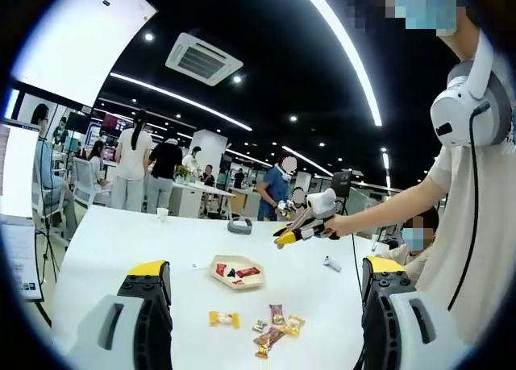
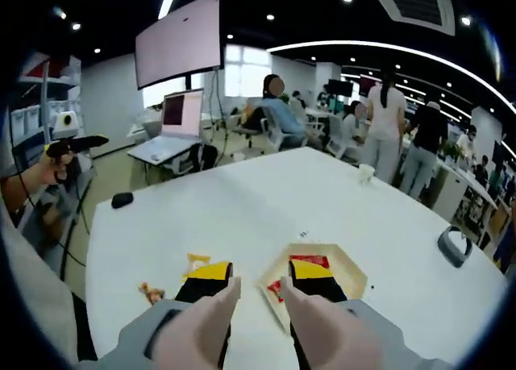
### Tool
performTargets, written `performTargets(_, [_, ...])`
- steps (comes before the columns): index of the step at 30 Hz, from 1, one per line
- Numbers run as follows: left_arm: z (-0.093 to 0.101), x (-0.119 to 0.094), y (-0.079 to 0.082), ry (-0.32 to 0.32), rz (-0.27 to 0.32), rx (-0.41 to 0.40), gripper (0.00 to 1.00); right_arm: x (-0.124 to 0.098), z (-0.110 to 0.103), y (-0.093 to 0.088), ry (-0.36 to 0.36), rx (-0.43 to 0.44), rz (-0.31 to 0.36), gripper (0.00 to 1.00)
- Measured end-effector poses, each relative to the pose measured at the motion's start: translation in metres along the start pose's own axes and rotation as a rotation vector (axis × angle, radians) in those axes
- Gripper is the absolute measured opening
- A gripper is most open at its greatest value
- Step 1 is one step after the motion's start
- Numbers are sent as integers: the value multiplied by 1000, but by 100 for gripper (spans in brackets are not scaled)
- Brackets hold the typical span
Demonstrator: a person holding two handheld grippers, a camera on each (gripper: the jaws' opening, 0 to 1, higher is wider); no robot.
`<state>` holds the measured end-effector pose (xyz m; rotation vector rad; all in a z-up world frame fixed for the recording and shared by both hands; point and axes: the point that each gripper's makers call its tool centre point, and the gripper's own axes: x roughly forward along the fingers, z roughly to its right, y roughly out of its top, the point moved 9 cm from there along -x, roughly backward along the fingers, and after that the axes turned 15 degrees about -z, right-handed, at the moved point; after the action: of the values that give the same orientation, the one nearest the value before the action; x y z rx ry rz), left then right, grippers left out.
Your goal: Place the target food into the container with the food tongs after gripping and lifting it, then release it inside without dropping or visibly crushing the food.
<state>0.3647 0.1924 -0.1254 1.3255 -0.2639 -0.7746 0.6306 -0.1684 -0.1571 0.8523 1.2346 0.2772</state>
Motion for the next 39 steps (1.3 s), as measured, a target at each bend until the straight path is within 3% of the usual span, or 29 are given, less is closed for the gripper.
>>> performTargets(8, [2, 1, -2, -5, 12, 3, 99, 3, -17, -2, 29, -66, -20, 27])
performTargets(16, [9, 1, -4, -9, 0, 11, 99, 3, -19, -12, 36, -54, -33, 27])
performTargets(20, [12, -2, -2, -3, 20, 8, 99, 1, -16, -11, 26, -36, -18, 27])
performTargets(25, [12, 7, -4, -18, -5, 0, 99, -5, -22, -15, 38, -20, 4, 27])
performTargets(33, [19, 16, 8, -98, 56, 10, 99, -7, -29, -24, 55, -53, -4, 27])
performTargets(39, [21, 13, 9, -77, 76, 27, 99, -4, -33, -28, 79, -64, -15, 27])
